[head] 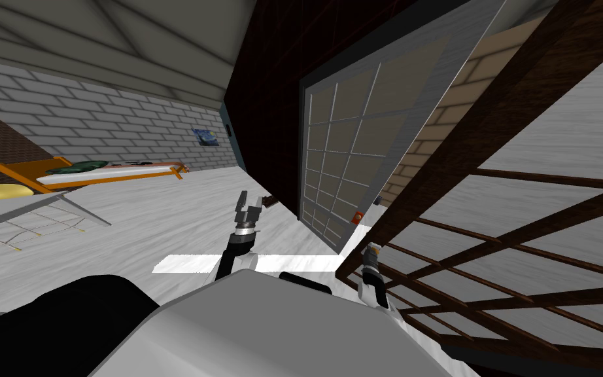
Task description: Pull the door open
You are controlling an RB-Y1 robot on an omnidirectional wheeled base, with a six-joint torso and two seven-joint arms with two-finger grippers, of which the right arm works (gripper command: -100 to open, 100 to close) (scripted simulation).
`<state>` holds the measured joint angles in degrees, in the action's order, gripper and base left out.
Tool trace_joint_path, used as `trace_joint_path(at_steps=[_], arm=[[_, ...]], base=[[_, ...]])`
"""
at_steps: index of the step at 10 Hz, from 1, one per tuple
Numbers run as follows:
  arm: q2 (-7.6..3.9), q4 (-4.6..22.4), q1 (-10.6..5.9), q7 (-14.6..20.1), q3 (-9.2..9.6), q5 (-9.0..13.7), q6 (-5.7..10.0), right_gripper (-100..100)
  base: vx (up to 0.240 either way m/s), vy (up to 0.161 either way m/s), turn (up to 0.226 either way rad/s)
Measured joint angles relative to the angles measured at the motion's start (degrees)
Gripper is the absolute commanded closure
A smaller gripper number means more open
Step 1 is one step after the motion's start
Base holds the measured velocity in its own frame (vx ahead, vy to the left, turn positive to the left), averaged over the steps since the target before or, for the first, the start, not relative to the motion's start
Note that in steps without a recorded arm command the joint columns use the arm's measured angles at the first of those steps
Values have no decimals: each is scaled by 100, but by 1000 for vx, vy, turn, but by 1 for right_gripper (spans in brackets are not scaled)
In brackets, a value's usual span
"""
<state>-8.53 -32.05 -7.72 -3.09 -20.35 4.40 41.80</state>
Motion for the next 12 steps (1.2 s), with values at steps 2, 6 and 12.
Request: trace_joint_path(at_steps=[2, 6, 12], arm=[[21, -155, 111, 36, 9, -10, -50, 100], [-82, 191, -35, 512, 93, 120, 209, 100], [-23, -322, 210, 961, 197, 242, -3, 100]], base=[[-10, -10, 19], [-33, -20, 52], [-40, -16, 60]])
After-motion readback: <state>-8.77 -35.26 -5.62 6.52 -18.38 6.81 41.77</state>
